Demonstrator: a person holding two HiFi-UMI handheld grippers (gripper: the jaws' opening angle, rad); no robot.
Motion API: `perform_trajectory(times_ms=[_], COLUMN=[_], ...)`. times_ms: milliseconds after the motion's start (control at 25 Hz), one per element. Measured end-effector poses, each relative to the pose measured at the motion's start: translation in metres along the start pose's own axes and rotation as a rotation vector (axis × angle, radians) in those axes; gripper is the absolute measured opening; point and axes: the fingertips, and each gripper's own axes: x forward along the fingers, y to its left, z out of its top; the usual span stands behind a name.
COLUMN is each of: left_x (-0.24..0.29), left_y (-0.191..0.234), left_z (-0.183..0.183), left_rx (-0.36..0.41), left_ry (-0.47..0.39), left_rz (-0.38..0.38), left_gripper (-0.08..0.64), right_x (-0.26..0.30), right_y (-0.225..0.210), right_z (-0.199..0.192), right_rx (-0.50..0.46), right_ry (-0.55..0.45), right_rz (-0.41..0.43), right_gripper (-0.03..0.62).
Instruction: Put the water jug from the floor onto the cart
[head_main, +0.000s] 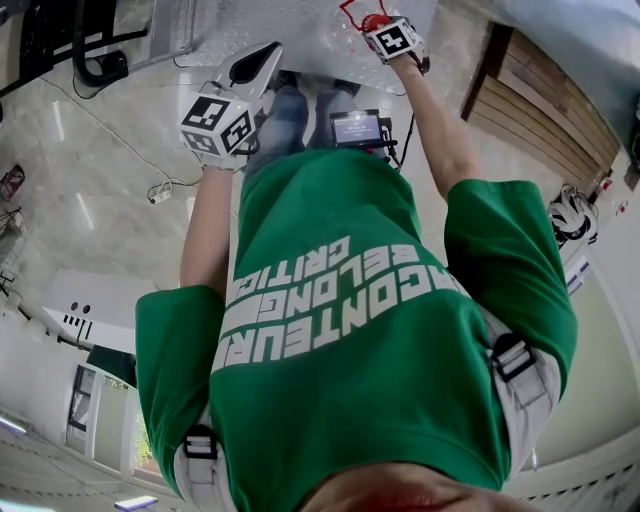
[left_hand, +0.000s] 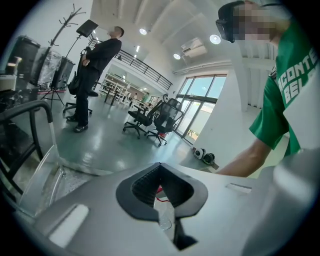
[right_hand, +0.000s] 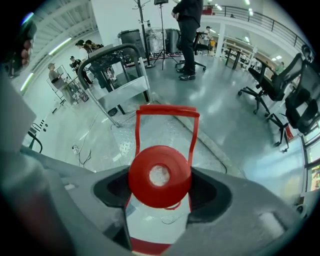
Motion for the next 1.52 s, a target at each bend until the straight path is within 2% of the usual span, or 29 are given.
perform_trajectory(times_ms=[160, 520, 640, 720, 800, 840, 920, 960, 1120, 1320, 1520], left_x=[-0.002, 0.001, 0.005, 0.007, 0.010, 0.011, 0.011, 0.010, 0.013, 0.029, 0.044], left_y=[0.005, 0.006, 0.003, 0.000, -0.009, -0.014, -0.017, -0.015, -0.014, -0.033, -0.053], left_z=[-0.004, -0.006, -0.004, -0.002, -0.001, 0.000, 0.003, 0.005, 0.015, 0.029, 0.041], left_rx=[-0.006, -0.013, -0.007, -0.002, 0.009, 0.015, 0.025, 0.028, 0.041, 0.078, 0.118], left_ry=[0.004, 0.010, 0.009, 0.007, 0.005, 0.003, -0.001, -0.003, -0.012, -0.022, -0.024], left_rz=[0.020, 0.026, 0.010, 0.002, -0.009, -0.016, -0.031, -0.038, -0.076, -0.140, -0.216], left_gripper=[0.016, 0.015, 0.016, 0.015, 0.016, 0.015, 0.015, 0.015, 0.016, 0.015, 0.015], right_x=[0.015, 0.025, 0.027, 0.028, 0.023, 0.017, 0.001, -0.007, -0.046, -0.115, -0.192], right_y=[0.000, 0.029, 0.022, 0.027, 0.043, 0.041, 0.019, 0.015, 0.009, -0.016, -0.023], right_z=[-0.006, 0.013, 0.002, 0.000, 0.003, 0.002, -0.003, 0.000, 0.013, 0.014, 0.017], right_rx=[-0.004, -0.035, 0.007, 0.055, 0.101, 0.102, 0.075, 0.071, 0.080, 0.103, 0.115], right_ry=[0.038, -0.041, -0.013, -0.004, -0.034, -0.040, -0.034, -0.051, -0.178, -0.322, -0.480], right_rz=[-0.024, 0.012, -0.009, 0.043, 0.153, 0.150, 0.047, 0.024, 0.018, -0.050, -0.142], right_gripper=[0.301, 0.301, 0.302, 0.311, 0.324, 0.325, 0.327, 0.327, 0.327, 0.306, 0.135])
